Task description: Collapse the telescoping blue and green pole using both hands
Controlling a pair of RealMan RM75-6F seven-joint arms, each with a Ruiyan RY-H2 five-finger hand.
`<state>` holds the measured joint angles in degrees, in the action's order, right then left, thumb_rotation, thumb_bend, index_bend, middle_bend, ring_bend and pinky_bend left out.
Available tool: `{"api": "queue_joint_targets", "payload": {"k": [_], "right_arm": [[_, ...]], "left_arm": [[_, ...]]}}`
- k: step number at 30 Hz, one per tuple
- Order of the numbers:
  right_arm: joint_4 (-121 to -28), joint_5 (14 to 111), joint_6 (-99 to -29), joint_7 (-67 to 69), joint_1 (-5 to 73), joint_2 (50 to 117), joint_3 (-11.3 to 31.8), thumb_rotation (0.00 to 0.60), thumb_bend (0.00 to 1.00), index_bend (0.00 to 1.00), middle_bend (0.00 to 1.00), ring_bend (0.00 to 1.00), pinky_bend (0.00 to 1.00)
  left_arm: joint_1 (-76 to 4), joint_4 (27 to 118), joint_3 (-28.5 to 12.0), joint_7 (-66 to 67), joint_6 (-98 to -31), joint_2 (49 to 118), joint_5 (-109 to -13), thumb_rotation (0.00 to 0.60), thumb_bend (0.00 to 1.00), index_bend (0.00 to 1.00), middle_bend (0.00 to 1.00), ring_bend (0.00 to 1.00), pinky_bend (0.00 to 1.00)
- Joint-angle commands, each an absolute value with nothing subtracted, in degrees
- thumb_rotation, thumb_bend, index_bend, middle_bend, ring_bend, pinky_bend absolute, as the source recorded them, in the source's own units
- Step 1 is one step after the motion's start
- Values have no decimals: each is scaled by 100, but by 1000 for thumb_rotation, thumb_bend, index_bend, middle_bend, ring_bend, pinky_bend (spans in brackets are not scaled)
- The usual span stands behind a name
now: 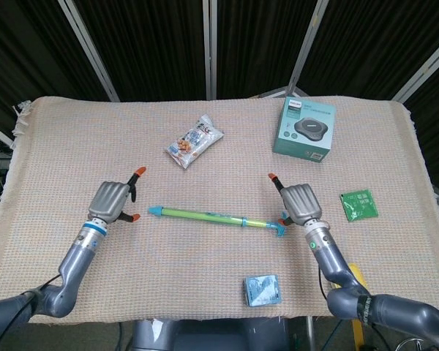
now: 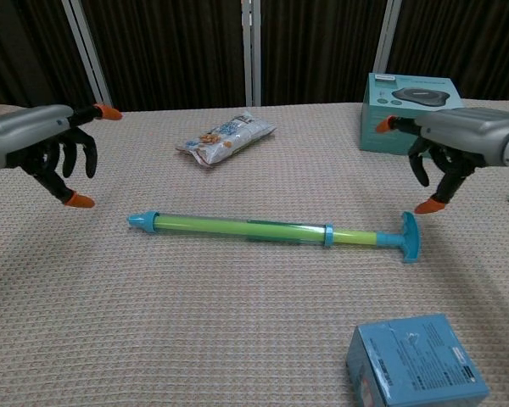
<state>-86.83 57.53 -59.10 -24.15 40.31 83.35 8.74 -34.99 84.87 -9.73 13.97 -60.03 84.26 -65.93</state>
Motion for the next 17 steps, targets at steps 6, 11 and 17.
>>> {"api": "queue_joint_targets", "payload": {"k": [6,11,17], "right_arm": [[-9348,7719,-7610,-836,2540,6816,47,600,0,0,28,38,22],[-9359,8127,-8194,-506,2017,6544,-195,600,0,0,0,0,0],[-9279,8443,-8669,-458,1550,6425,-385,600,0,0,0,0,0]], "left_arm": [[-2076,10098,-48,1188,-7827,6903,-8014,600,15,0,0,0,0],[-1669,10224,318,1104,-8243,6706,-8497,600,0,0,0,0,0],[-1378,10190,536,848,-8494,6611,-8855,600,0,0,0,0,0]]}}
